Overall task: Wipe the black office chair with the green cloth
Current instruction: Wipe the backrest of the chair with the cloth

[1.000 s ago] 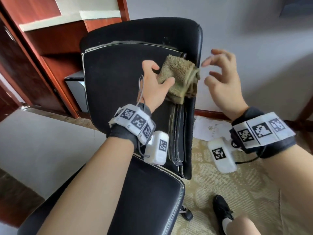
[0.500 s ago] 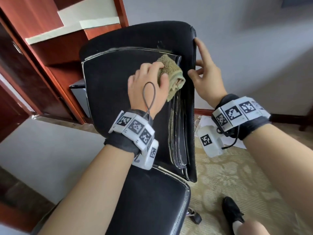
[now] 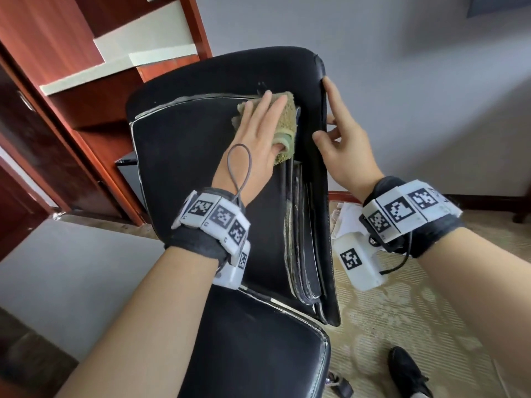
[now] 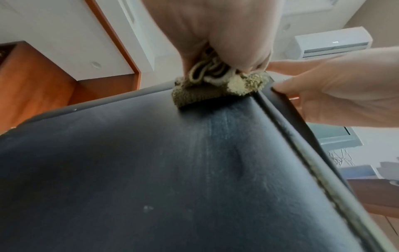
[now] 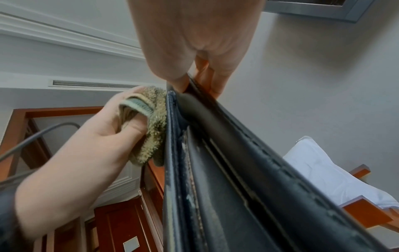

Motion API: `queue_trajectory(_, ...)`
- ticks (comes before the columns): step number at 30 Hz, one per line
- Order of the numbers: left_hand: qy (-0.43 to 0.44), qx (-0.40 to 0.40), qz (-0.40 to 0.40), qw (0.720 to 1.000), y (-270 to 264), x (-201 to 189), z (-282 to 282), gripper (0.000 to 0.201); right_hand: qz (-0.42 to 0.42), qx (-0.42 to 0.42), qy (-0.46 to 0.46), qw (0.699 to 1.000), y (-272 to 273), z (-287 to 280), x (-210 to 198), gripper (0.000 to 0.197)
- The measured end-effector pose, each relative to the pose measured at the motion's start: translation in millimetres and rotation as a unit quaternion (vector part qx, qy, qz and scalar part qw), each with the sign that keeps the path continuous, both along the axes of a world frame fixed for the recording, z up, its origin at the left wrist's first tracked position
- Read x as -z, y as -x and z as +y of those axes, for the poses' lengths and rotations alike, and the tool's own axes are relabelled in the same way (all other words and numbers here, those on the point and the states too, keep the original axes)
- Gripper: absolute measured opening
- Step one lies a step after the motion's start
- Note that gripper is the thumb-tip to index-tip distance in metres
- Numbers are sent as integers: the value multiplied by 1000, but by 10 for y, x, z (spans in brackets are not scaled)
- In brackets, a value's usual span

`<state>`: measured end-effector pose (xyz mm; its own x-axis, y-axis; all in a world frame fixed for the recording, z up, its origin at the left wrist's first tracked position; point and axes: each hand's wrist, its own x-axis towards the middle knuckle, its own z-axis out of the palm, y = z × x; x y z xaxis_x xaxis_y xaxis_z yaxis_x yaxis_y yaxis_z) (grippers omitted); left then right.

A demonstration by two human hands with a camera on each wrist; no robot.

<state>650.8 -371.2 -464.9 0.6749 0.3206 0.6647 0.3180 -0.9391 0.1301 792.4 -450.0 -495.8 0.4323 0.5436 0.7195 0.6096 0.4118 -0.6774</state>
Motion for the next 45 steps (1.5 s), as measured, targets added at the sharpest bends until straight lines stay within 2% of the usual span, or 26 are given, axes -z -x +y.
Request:
queue_trajectory(4, 14, 17, -13, 1000, -41, 90, 33, 57, 2, -30, 23, 999, -7, 46, 4, 71)
queue_trajectory(8, 114, 1, -39, 993, -13, 174, -62, 60, -29, -46, 84, 995, 24, 25, 67, 85)
queue_trajectory(10, 138, -12, -48, 989, -32, 156, -48, 57, -20, -49, 84, 995, 13, 22, 80, 87)
queue_trajectory(16, 55, -17, -61, 996, -161, 125, 4, 42, 12, -53, 77, 996, -3, 57, 149, 89)
queue_trajectory(23, -3, -7, -18, 1000, 118, 503, -7, 40, 23, -40, 70, 996, 25, 29, 151, 86)
queue_trajectory(28, -28, 32, -45, 998, -52, 119, 44, 50, 18, -36, 63, 997, 32, 21, 184, 84)
queue_trajectory(31, -11, 22, -61, 998, -144, 35, 41, 47, 27, -36, 62, 997, 41, 30, 196, 85)
queue_trajectory(35, -34, 17, -75, 996, -65, 298, 19, 47, 39, -41, 59, 997, 29, 40, 216, 84)
queue_trajectory(40, -46, 3, -43, 998, 101, 581, -40, 46, 43, -38, 60, 997, 35, 61, 213, 84)
queue_trajectory(42, -51, -3, -41, 998, 88, 525, -45, 45, 43, -37, 58, 997, 33, 87, 218, 85)
queue_trajectory(45, -44, -14, -65, 997, -55, 203, -16, 44, 43, -39, 58, 997, 38, 95, 234, 85)
